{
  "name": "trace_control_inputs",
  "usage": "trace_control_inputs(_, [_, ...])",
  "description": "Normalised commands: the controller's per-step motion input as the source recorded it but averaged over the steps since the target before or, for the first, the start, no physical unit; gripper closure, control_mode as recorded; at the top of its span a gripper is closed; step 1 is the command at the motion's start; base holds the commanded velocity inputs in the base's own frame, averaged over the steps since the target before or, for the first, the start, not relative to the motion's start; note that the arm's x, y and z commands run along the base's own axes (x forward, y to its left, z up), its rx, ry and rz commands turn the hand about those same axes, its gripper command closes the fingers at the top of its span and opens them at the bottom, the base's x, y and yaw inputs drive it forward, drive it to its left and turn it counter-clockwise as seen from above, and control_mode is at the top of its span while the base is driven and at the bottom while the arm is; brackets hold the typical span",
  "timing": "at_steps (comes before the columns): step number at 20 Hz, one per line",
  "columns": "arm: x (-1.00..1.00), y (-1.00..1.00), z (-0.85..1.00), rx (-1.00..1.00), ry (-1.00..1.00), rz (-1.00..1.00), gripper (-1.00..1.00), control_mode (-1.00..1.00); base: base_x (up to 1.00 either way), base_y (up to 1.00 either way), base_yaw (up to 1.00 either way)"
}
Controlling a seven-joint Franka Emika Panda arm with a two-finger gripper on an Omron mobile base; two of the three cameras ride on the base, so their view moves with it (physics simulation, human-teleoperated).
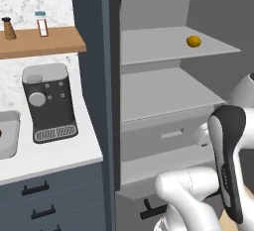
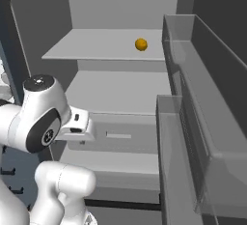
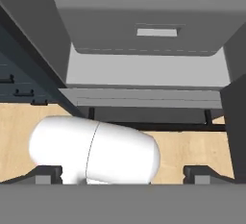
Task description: Place one lemon and one chicken drumstick in each tupperware on the nearby counter, to pack two identical lunches.
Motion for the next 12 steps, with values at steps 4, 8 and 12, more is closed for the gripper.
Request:
trace_control_inputs(4, [-0.01, 0.1, 0.5, -0.12, -0.48, 0.02, -1.0, -1.0, 0.0, 0.0, 0.0])
trace_control_inputs(8, [0.04, 0.08, 0.58, -0.13, -0.49, 0.0, -1.0, -1.0, 0.0, 0.0, 0.0])
trace_control_inputs(12, [0.45, 0.0, 0.79, -0.08, -0.49, 0.0, -1.0, -1.0, 0.0, 0.0, 0.0])
